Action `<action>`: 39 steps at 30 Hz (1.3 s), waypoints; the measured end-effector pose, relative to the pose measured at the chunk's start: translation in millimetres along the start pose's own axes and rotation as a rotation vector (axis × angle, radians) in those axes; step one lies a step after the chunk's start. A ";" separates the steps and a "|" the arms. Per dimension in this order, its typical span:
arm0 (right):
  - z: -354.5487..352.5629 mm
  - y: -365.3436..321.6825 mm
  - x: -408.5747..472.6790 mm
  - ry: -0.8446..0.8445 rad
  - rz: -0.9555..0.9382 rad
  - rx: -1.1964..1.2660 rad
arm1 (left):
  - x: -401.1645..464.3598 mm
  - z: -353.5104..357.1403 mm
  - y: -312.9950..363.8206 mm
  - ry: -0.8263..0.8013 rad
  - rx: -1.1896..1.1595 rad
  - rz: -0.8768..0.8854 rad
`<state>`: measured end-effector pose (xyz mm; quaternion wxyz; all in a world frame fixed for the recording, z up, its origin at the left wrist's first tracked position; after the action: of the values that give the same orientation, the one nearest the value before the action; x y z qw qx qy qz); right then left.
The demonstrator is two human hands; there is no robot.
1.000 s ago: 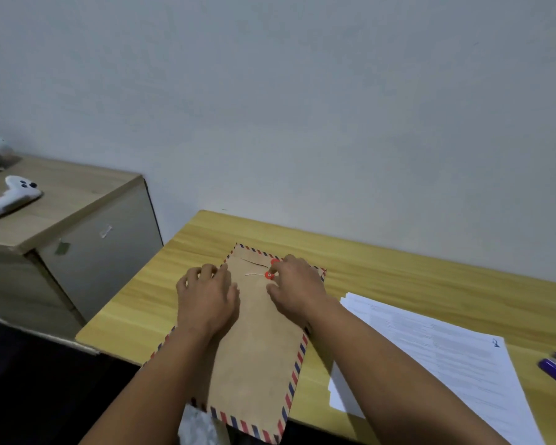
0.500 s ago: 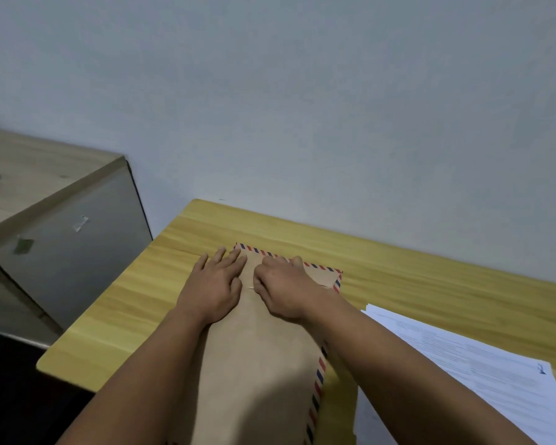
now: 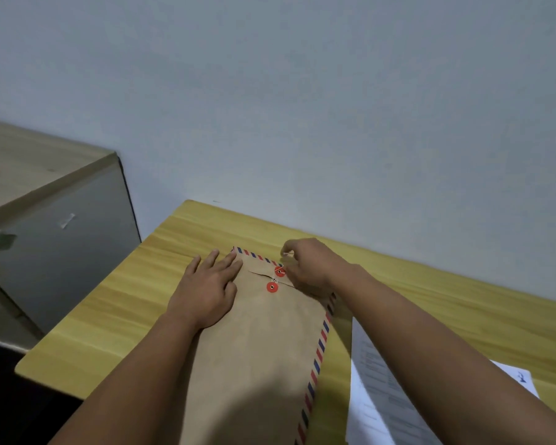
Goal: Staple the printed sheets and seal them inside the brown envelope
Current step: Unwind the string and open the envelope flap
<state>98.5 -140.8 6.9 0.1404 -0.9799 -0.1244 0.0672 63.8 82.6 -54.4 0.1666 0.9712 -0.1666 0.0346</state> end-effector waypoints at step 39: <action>11.5 -41.1 8.3 0.054 0.070 0.547 | 1.2 -0.8 1.6 0.029 0.035 -0.057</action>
<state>95.3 -97.5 7.2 0.4007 -0.9107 -0.0638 0.0770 64.4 81.1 -53.0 0.1531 0.9777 -0.1360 0.0468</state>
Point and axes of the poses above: each hand's wrist, its own x-axis towards the middle knuckle, its own z-axis out of the palm, y = z × x, the point moved 5 cm from there along x, towards the middle knuckle, and after that the axes turned 2 degrees about -x, right-handed, at the moved point
